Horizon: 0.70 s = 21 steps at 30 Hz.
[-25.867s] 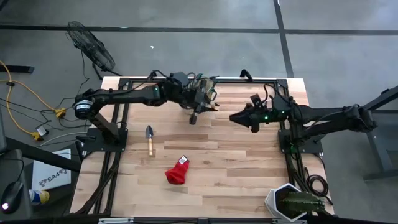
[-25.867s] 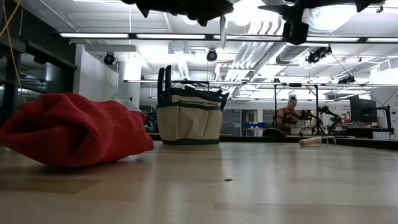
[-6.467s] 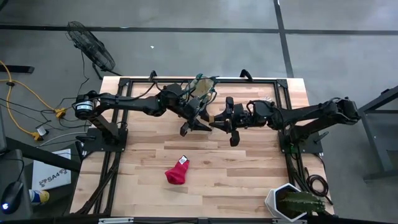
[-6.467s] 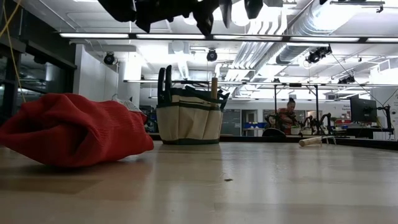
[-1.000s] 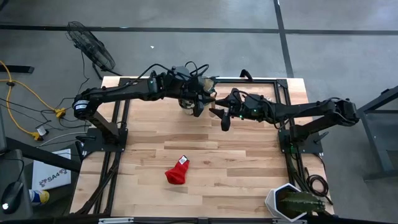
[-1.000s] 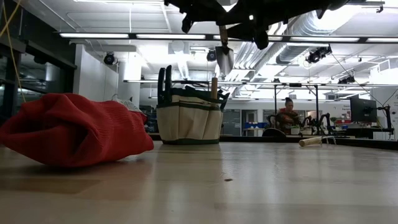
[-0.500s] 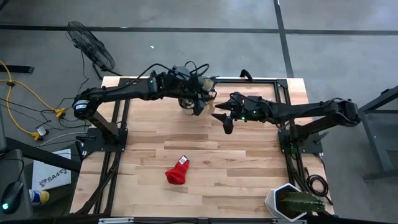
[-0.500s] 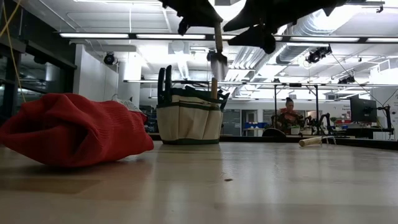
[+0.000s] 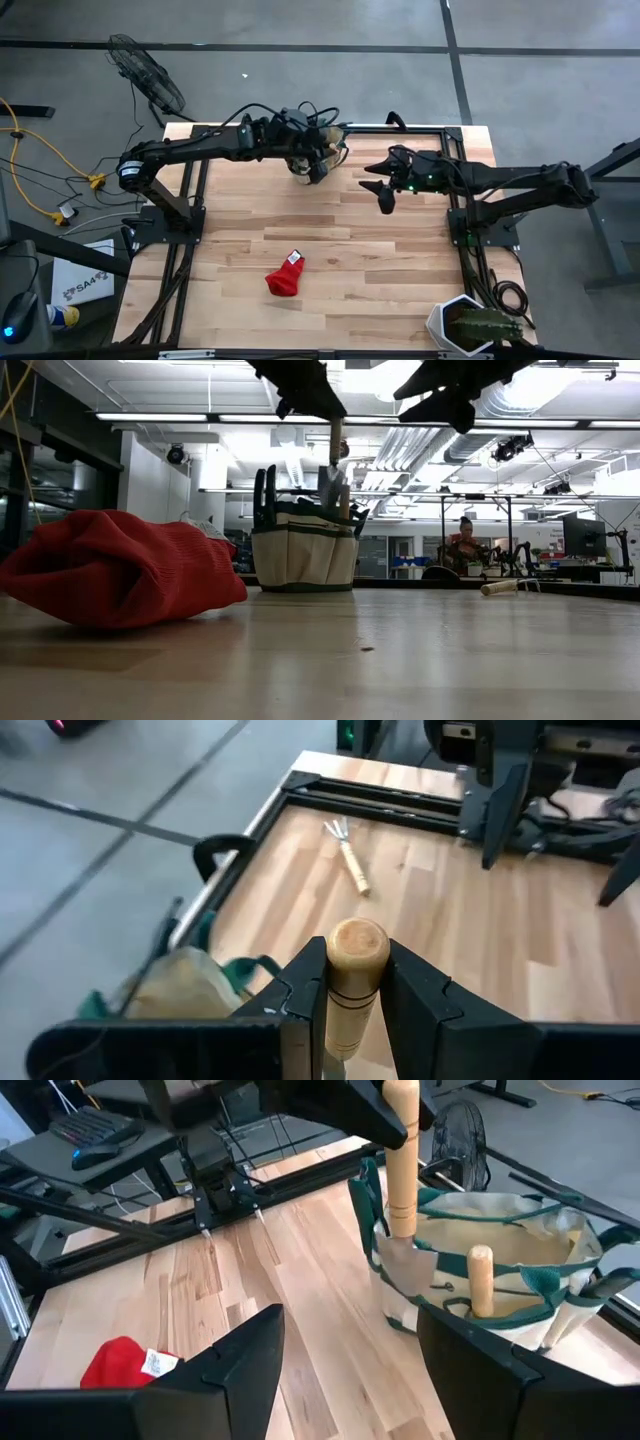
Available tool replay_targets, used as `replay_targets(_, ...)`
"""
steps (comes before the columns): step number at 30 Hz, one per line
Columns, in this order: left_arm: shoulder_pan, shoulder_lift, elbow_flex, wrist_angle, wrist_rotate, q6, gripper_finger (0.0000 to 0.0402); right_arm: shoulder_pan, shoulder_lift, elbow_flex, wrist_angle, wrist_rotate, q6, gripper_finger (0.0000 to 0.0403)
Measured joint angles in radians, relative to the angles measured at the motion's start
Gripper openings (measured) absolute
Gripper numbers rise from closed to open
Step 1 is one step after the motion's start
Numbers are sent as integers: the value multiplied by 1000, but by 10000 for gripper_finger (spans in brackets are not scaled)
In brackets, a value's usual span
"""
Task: Pick & Place Garden tools in Gardening bag
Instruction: Put the brown trowel into the white gardening bag
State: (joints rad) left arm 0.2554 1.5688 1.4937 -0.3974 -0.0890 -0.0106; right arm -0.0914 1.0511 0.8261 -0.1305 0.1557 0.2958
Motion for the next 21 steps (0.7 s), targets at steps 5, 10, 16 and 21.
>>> replay_targets(5,0,1,0,-4,-27,81,64,0,-4,0,-15,2,12,221)
replay_targets(10,0,35,0,-9,-48,115,64,0,-4,0,-37,0,26,221)
replay_targets(16,0,80,0,-6,-59,120,64,0,-3,0,-41,-2,26,221)
replay_targets(21,0,103,0,-12,-61,119,64,0,-3,0,-42,-2,26,221)
